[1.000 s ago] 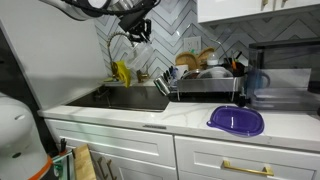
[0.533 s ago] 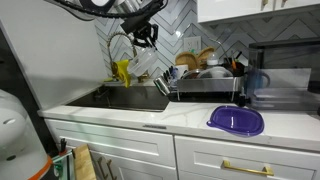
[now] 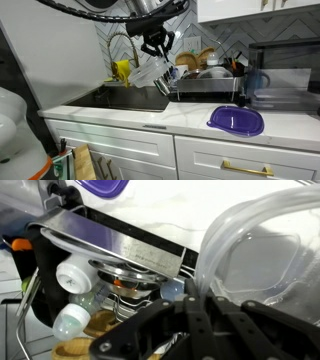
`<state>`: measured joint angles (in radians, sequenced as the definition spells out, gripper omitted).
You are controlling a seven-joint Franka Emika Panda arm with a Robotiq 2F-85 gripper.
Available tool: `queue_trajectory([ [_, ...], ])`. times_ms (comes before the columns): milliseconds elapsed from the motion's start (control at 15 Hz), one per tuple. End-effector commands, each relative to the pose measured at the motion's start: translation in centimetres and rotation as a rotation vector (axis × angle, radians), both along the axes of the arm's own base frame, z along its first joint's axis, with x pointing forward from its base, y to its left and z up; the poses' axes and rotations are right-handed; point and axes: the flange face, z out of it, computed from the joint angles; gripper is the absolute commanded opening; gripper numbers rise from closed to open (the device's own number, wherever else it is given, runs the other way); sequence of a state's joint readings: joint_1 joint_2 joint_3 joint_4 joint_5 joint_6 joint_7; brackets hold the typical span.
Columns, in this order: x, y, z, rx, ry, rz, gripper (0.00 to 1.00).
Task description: Spill out the water from the lunch box, then put the lid on it
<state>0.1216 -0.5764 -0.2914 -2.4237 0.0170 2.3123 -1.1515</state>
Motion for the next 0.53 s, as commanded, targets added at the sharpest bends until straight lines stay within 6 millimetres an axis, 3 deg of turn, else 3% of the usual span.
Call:
queue_trajectory([
  [0, -0.2, -3.5, -2.2, 0.089, 0.049, -0.043, 0.02],
  [467, 0.6, -8.4, -7.8, 0.136, 0.151, -0.218, 0.02],
])
